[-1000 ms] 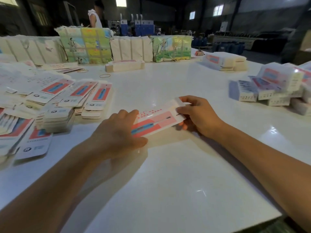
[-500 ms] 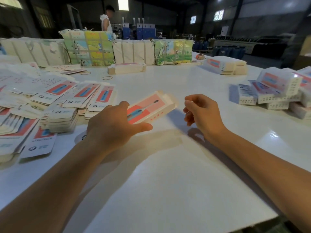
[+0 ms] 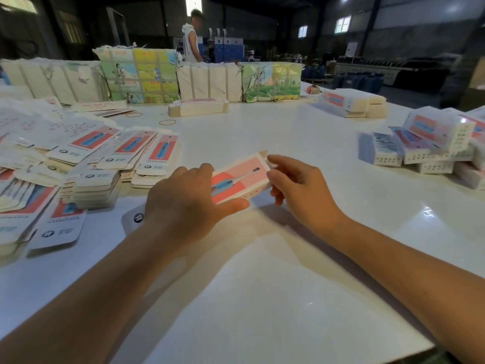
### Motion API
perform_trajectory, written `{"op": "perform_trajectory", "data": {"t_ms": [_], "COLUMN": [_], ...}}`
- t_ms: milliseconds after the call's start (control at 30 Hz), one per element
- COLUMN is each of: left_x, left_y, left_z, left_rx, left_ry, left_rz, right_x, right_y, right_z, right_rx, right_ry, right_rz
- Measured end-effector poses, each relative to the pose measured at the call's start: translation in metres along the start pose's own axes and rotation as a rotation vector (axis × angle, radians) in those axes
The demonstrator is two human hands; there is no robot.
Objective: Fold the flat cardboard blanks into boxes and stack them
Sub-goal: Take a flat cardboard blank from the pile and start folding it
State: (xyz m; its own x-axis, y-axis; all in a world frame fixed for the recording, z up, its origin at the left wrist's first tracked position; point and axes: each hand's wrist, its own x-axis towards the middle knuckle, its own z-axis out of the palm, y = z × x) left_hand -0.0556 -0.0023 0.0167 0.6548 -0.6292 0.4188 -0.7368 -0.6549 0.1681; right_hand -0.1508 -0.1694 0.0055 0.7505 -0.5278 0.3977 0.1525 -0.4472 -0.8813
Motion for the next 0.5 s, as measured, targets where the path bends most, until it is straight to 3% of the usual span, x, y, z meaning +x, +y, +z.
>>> {"op": "perform_trajectory", "data": {"t_ms": [133,333,500], "left_x": [-0.001,-0.002,-0.005], "left_y": [0.005,0.006,0.008], "left_z": [0.002,0.004,0.011], "left_rx": [0.150,0.179,0.187], "left_ry": [0.002,0.041,0.139], "left_rz": [0.035,0.057,0.124], "right_x": [0.004,0.004,0.002], "right_y": [0.006,0.007,0.007], "right_z": [0.002,0.003,0.002], "right_rx": [-0.006,-0.032,-0.208], "right_ry": [-0.068,-0.075,-0.099], "right_rz": [0.105,0.030,-0.024]}}
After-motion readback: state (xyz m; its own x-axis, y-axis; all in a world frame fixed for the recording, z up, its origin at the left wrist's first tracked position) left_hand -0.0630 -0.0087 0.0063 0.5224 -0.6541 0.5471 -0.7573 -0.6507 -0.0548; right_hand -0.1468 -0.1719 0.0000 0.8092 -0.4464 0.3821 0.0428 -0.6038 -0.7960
